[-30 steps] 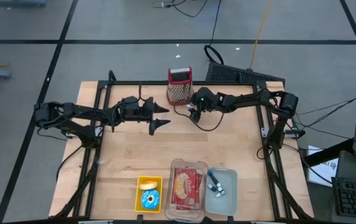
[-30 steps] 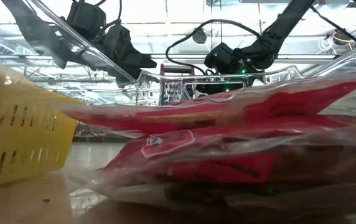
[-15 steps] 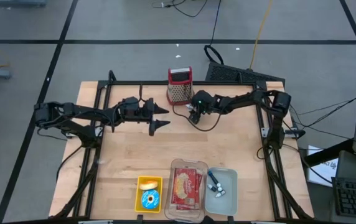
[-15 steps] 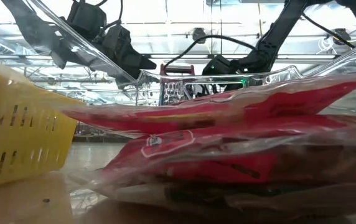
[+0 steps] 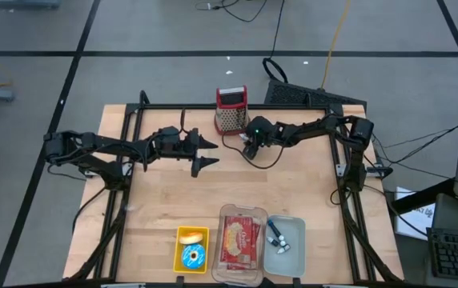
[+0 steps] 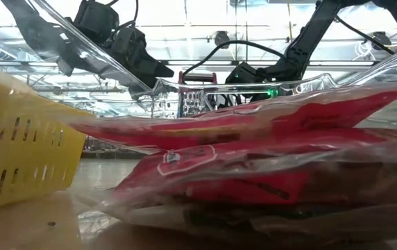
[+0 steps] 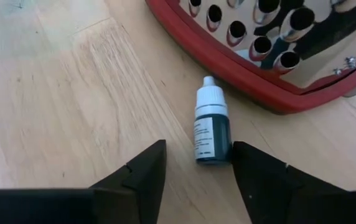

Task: Pick & Place Food Item
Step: Put the black food coloring bottle into the gray bin

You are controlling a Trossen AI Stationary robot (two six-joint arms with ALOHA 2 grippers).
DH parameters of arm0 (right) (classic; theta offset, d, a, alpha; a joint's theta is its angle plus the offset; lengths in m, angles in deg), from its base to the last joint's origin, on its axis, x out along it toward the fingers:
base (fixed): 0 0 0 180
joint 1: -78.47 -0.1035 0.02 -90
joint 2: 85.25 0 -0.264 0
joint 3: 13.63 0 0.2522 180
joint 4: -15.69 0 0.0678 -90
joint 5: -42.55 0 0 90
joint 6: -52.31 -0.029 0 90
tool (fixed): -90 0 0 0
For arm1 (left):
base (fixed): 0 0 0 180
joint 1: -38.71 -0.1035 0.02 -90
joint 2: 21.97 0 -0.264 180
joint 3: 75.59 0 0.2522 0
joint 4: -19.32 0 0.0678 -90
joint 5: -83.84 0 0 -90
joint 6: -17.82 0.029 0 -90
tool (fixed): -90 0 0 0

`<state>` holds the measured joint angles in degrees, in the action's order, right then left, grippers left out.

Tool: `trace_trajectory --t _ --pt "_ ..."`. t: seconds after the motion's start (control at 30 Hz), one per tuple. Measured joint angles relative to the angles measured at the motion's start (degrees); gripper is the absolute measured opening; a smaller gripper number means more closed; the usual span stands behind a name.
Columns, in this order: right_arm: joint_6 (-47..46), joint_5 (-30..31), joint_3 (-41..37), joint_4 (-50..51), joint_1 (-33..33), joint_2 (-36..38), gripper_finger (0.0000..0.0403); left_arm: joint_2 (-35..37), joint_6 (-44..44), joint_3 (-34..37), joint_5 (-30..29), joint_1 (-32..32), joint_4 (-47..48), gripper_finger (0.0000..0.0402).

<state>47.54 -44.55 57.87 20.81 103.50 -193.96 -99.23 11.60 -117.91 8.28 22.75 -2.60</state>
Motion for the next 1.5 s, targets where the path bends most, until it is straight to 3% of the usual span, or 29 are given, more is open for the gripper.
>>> trace_trajectory --t 0.43,0.63,0.77,1.1,1.3,1.5 --pt "0.3 -0.1 0.0 -0.1 0.0 0.0 0.0055 0.0 -1.1 0.0 0.0 0.0 0.0 0.0274" --pt "0.4 -0.9 -0.1 0.7 -0.3 0.8 0.0055 0.0 -1.6 0.0 0.0 0.0 0.0 0.0274" --pt "0.1 -4.9 -0.1 1.4 -1.0 3.8 0.0056 0.0 -2.4 0.0 0.0 0.0 0.0 0.0274" --pt "3.7 -7.7 0.0 11.5 -9.2 19.1 0.0049 0.0 -3.0 0.0 0.0 0.0 0.1 0.0273" --pt "2.0 -7.7 -1.9 23.2 -18.9 30.0 0.0049 0.0 -3.6 0.0 0.0 0.0 0.5 0.0274" --pt "-6.3 -7.7 -8.6 25.5 -30.7 41.4 0.0049 0.0 -3.5 0.0 0.0 0.0 0.9 0.0274"
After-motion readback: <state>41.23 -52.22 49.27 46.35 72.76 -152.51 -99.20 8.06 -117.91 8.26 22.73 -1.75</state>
